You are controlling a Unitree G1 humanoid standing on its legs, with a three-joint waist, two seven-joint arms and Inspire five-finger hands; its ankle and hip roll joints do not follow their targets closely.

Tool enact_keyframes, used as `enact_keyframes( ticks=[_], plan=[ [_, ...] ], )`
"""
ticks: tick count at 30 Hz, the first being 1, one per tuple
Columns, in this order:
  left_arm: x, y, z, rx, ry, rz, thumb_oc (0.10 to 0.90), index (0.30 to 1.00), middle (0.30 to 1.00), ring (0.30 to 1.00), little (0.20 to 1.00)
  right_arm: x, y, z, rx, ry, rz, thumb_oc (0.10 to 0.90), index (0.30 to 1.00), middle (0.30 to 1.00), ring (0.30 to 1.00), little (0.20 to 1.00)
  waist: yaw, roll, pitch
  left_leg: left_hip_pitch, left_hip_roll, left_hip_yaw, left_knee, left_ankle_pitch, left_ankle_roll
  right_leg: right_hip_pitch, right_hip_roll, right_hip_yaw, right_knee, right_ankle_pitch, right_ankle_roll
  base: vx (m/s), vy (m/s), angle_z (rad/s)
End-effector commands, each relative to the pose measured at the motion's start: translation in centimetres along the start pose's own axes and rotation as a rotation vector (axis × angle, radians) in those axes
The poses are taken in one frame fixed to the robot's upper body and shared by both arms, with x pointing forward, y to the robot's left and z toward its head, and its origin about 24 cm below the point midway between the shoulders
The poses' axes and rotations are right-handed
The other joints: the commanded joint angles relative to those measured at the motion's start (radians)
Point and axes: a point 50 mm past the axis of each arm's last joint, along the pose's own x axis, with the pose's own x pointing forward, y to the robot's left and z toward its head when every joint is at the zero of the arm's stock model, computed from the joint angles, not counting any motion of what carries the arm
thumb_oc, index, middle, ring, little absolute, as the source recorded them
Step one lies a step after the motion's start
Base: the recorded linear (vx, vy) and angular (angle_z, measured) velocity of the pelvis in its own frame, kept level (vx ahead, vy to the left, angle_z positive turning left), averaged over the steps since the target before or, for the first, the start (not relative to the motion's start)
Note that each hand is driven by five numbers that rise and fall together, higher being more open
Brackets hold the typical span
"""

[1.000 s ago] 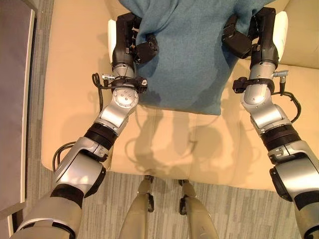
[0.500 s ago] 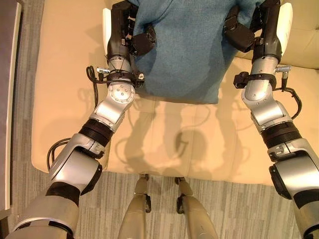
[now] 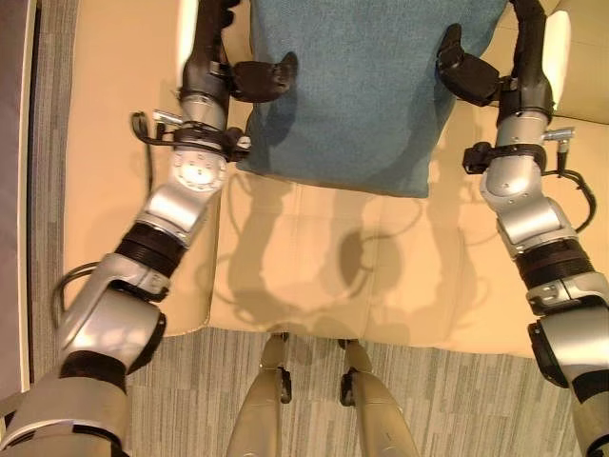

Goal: Pick up all the scattered cushions and arrange them neatly on the sofa.

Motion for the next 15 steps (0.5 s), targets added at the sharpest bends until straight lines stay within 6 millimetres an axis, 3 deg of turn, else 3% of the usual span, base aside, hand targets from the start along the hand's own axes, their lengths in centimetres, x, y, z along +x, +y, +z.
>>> enact_keyframes(
  ticks=[1,2,5,8,14,15],
  plan=[
    [-2.1,2.9,-2.0,-0.016,-0.013,0.077,0.800,0.900,0.900,0.900,0.900,-2.1,-1.7,-1.7,-0.008,-0.038,0.021,0.800,0.900,0.900,0.900,0.900,-0.017,-0.028,-0.233,0.067,0.006,0.045,0.002,-0.144,-0.033,-0.005,-0.022,-0.024,0.006,-0.062,0.091,0.00,-0.005,0.03],
    [-2.1,2.9,-2.1,-0.016,-0.012,0.077,0.800,0.900,0.900,0.900,0.900,-2.2,-1.7,-1.7,-0.008,-0.038,0.021,0.800,0.900,0.900,0.900,0.900,-0.017,-0.029,-0.235,0.064,0.005,0.045,0.002,-0.139,-0.032,-0.008,-0.023,-0.025,0.006,-0.058,0.091,0.01,-0.008,0.06],
    [-5.7,4.7,-5.3,-0.039,0.089,0.114,0.800,0.900,0.900,0.900,0.900,-6.3,-1.7,-5.7,-0.026,0.096,0.097,0.800,0.900,0.900,0.900,0.900,-0.019,-0.033,-0.247,0.095,0.012,0.048,0.002,-0.152,-0.031,0.027,-0.020,-0.031,0.006,-0.071,0.089,0.05,-0.023,0.10],
    [-10.2,5.0,-8.2,-0.076,0.204,0.138,0.800,0.900,0.900,0.900,0.900,-11.1,-1.4,-9.1,-0.036,0.244,0.161,0.800,0.900,0.900,0.900,0.900,-0.015,-0.042,-0.255,0.134,0.017,0.048,0.002,-0.162,-0.031,0.071,-0.020,-0.036,0.006,-0.082,0.087,0.06,-0.031,0.14],
    [-20.9,4.1,-13.3,-0.132,0.525,0.142,0.800,0.900,0.900,0.900,0.900,-20.1,-0.3,-13.1,-0.046,0.506,0.310,0.800,0.900,0.900,0.900,0.900,-0.008,-0.058,-0.254,0.234,0.028,0.054,0.002,-0.175,-0.029,0.176,-0.017,-0.049,0.006,-0.107,0.079,0.06,-0.035,0.03],
    [-21.0,4.1,-13.3,-0.131,0.528,0.141,0.800,0.900,0.900,0.900,0.900,-20.2,-0.4,-13.1,-0.047,0.508,0.313,0.800,0.900,0.900,0.900,0.900,-0.009,-0.058,-0.254,0.237,0.028,0.054,0.002,-0.176,-0.029,0.180,-0.017,-0.050,0.006,-0.108,0.079,0.08,-0.020,-0.01]
  ],
)
